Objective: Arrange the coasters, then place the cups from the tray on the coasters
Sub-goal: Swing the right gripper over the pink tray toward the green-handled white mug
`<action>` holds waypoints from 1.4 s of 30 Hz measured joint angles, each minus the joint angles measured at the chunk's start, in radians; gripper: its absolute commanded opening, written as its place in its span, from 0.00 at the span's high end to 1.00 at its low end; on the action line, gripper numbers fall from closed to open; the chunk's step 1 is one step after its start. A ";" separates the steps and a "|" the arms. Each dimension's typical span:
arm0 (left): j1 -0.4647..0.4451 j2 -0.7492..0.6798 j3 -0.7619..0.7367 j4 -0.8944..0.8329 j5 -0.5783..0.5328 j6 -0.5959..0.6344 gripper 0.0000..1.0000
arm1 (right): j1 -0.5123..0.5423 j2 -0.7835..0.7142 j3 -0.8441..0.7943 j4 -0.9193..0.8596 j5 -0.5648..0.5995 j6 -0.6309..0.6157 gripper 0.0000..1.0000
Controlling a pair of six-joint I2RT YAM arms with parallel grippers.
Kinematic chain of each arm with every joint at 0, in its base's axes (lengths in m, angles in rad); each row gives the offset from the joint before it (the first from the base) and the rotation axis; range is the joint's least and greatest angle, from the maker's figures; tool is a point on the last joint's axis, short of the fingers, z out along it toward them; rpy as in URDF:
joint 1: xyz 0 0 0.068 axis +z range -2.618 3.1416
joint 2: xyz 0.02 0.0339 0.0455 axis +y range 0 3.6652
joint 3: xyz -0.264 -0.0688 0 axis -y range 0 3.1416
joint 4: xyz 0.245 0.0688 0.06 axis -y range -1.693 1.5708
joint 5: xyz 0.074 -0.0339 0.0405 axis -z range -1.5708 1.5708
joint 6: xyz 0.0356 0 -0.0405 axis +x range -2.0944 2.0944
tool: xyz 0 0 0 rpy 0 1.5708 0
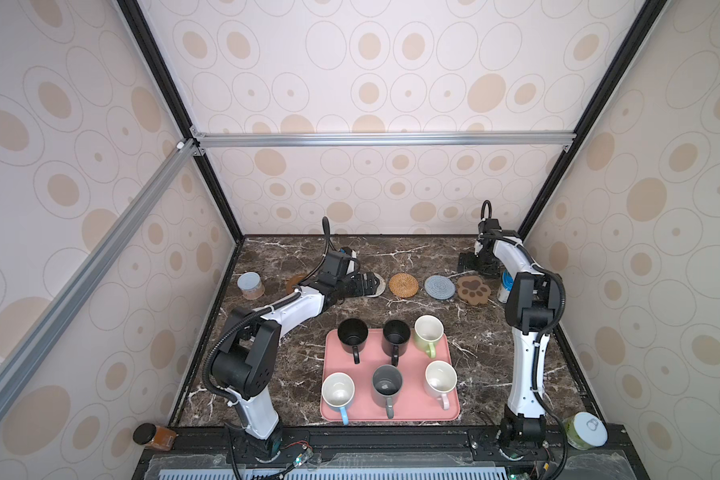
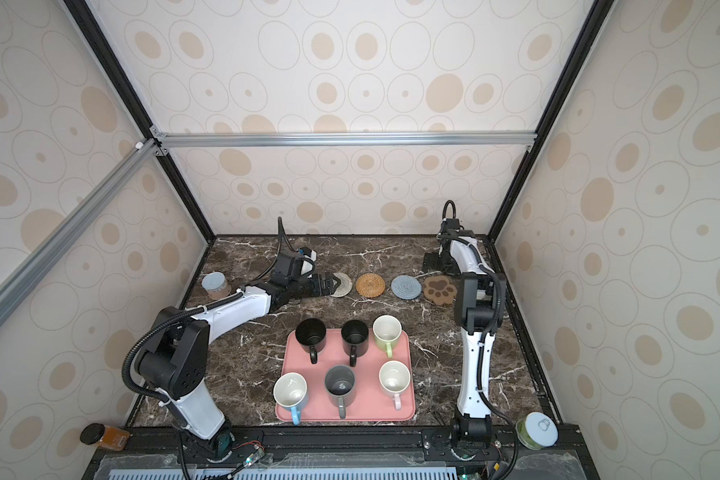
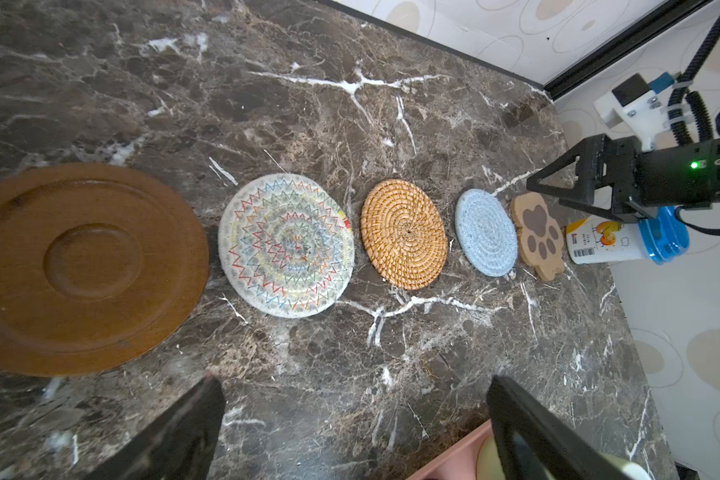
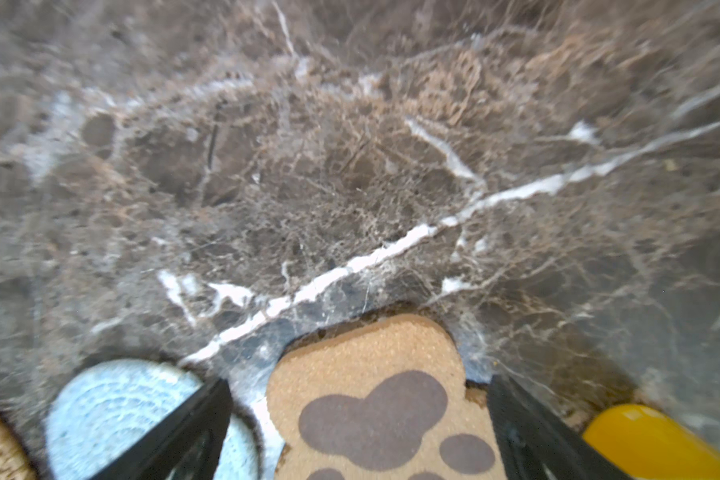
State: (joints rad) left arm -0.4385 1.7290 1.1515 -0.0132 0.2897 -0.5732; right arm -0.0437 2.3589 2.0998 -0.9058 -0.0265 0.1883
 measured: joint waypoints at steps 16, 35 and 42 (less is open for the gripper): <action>0.000 -0.234 -0.047 -0.097 -0.200 -0.020 0.00 | 0.146 -0.643 -0.404 -0.002 -0.016 -0.006 0.00; 0.008 -0.460 -0.206 -0.120 -0.314 -0.014 0.00 | 0.516 -1.097 -0.927 -0.101 -0.037 0.140 0.07; 0.009 -0.465 -0.217 -0.121 -0.298 -0.018 0.00 | 0.604 -1.094 -0.980 -0.099 -0.003 0.213 0.09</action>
State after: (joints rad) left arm -0.4294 1.2640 0.9340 -0.1341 -0.0082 -0.5915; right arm 0.5602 1.2652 1.1202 -1.0050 -0.0296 0.4015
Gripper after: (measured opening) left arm 0.999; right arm 0.919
